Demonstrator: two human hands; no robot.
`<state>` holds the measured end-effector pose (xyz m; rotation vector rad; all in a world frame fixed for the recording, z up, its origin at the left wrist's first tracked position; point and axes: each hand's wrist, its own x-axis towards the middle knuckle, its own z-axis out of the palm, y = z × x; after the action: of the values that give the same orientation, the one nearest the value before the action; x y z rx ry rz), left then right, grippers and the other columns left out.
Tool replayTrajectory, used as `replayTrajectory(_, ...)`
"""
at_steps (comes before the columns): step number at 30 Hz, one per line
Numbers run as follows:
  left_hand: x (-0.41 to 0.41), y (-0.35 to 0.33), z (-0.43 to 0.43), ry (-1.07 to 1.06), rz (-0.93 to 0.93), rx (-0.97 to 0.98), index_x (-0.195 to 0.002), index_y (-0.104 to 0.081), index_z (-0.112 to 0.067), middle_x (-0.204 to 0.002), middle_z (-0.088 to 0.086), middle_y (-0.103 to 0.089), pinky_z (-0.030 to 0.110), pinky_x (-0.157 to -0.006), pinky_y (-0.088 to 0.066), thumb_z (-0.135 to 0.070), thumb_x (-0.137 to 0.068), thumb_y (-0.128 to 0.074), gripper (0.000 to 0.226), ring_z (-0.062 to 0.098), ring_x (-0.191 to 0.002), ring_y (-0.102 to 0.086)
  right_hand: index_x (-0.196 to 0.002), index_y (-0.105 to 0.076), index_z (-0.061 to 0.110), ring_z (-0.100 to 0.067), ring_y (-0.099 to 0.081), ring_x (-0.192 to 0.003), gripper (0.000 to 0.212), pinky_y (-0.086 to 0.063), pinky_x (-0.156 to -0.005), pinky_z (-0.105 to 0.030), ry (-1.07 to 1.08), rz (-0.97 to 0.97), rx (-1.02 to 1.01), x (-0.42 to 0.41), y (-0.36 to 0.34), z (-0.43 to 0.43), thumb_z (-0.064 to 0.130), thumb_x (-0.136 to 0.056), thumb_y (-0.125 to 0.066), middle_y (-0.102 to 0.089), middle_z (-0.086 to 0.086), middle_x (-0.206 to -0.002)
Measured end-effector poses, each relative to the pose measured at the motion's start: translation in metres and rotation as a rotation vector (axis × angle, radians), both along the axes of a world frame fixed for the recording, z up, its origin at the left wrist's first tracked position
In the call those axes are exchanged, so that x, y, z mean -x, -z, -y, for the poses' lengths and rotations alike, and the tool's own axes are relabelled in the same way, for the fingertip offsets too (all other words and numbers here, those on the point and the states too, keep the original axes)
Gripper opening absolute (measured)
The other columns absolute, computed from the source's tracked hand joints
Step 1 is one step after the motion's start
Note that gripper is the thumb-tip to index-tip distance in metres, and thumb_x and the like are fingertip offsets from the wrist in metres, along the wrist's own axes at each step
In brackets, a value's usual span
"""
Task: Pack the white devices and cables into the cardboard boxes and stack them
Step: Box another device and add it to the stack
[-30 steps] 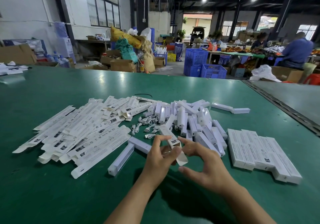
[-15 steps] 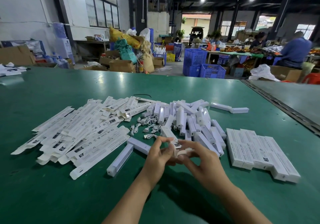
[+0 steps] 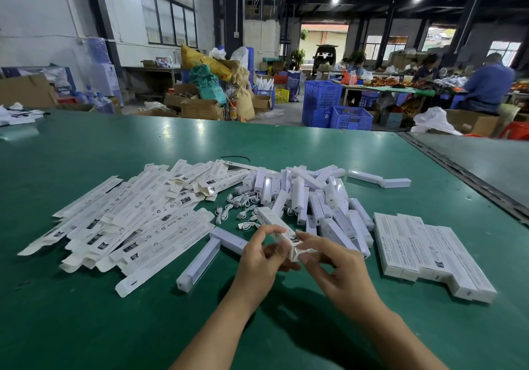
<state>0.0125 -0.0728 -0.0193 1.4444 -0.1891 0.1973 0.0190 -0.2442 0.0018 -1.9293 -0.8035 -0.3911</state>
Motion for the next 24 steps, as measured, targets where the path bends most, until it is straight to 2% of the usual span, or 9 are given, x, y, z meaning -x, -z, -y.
replayTrajectory(3,-0.0004,0.0005,0.0001,-0.006,0.009,0.018,-0.106,-0.063,-0.035,-0.091,0.011,-0.077,0.027,-0.071,-0.058,-0.071,-0.069,-0.073,0.052,0.029,-0.08,-0.076,-0.101,-0.07,0.012,0.0,-0.071,-0.081,0.014,-0.055,-0.077,-0.016,0.008,0.013,0.022,-0.0008,0.0,0.0007,0.005,-0.089,-0.068,-0.063,0.015,-0.124)
replayTrajectory(7,0.0,0.0004,0.0007,-0.004,0.025,0.023,-0.104,-0.066,-0.035,-0.091,0.012,-0.076,0.031,-0.073,-0.059,-0.072,-0.066,-0.074,0.054,0.03,-0.082,-0.075,-0.093,-0.073,0.015,-0.002,-0.071,-0.087,0.013,-0.057,-0.074,-0.021,0.017,0.054,0.006,-0.0033,0.0015,0.0026,0.004,-0.087,-0.07,-0.07,0.01,-0.114)
replayTrajectory(10,0.0012,-0.001,0.0011,0.01,0.029,0.021,-0.104,-0.068,-0.031,-0.093,0.009,-0.076,0.034,-0.074,-0.06,-0.069,-0.07,-0.074,0.051,0.024,-0.084,-0.075,-0.091,-0.072,0.028,-0.01,-0.073,-0.079,0.017,-0.056,-0.07,-0.021,-0.008,-0.149,-0.137,-0.0024,0.0005,0.0024,0.013,-0.084,-0.074,-0.073,0.011,-0.106)
replayTrajectory(12,0.0024,-0.0023,0.0008,0.017,0.026,0.019,-0.104,-0.068,-0.03,-0.088,0.004,-0.076,0.034,-0.075,-0.061,-0.064,-0.073,-0.074,0.046,0.019,-0.081,-0.074,-0.097,-0.07,0.033,-0.015,-0.073,-0.08,0.023,-0.058,-0.071,-0.027,-0.034,-0.296,-0.244,-0.0006,-0.0007,0.0008,0.018,-0.081,-0.075,-0.074,0.008,-0.103)
replayTrajectory(15,0.0042,-0.0036,-0.0004,0.021,0.021,-0.017,-0.102,-0.068,-0.035,-0.084,-0.003,-0.075,0.029,-0.073,-0.059,-0.049,-0.083,-0.071,0.024,0.012,-0.08,-0.072,-0.1,-0.07,0.034,-0.02,-0.073,-0.082,0.029,-0.059,-0.075,-0.037,-0.055,-0.377,-0.289,-0.0005,-0.0011,0.0011,0.011,-0.083,-0.076,-0.075,0.001,-0.098)
replayTrajectory(18,0.0045,-0.0044,-0.0016,0.023,0.012,-0.022,-0.101,-0.069,-0.033,-0.09,0.003,-0.077,0.028,-0.072,-0.059,-0.039,-0.085,-0.069,0.017,0.018,-0.082,-0.074,-0.096,-0.075,0.029,-0.026,-0.071,-0.081,0.023,-0.056,-0.077,-0.048,-0.041,-0.4,-0.271,-0.0013,-0.0009,0.0013,0.01,-0.083,-0.076,-0.075,-0.003,-0.093)
replayTrajectory(21,0.0039,-0.0047,-0.0026,0.03,0.005,-0.027,-0.101,-0.068,-0.032,-0.093,0.009,-0.076,0.03,-0.074,-0.059,-0.044,-0.082,-0.071,0.022,0.027,-0.084,-0.075,-0.089,-0.079,0.02,-0.025,-0.07,-0.084,0.017,-0.059,-0.078,-0.043,-0.027,-0.327,-0.258,-0.0018,-0.0012,0.0001,0.005,-0.081,-0.076,-0.071,0.004,-0.103)
replayTrajectory(23,0.0038,-0.004,-0.0028,0.041,0.009,-0.04,-0.101,-0.068,-0.032,-0.093,0.01,-0.076,0.03,-0.073,-0.059,-0.042,-0.084,-0.069,0.02,0.026,-0.085,-0.075,-0.089,-0.079,0.02,-0.023,-0.07,-0.086,0.011,-0.059,-0.076,-0.036,-0.059,-0.296,-0.251,-0.0015,-0.002,0.0003,0.013,-0.08,-0.077,-0.069,0.006,-0.103)
replayTrajectory(24,0.004,-0.0035,-0.0027,0.05,0.01,-0.049,-0.101,-0.068,-0.032,-0.093,0.01,-0.076,0.03,-0.074,-0.059,-0.042,-0.084,-0.069,0.02,0.026,-0.085,-0.075,-0.089,-0.078,0.021,-0.025,-0.069,-0.085,0.011,-0.059,-0.075,-0.037,-0.072,-0.3,-0.255,-0.0011,-0.0024,0.0008,0.021,-0.078,-0.078,-0.068,0.006,-0.103)
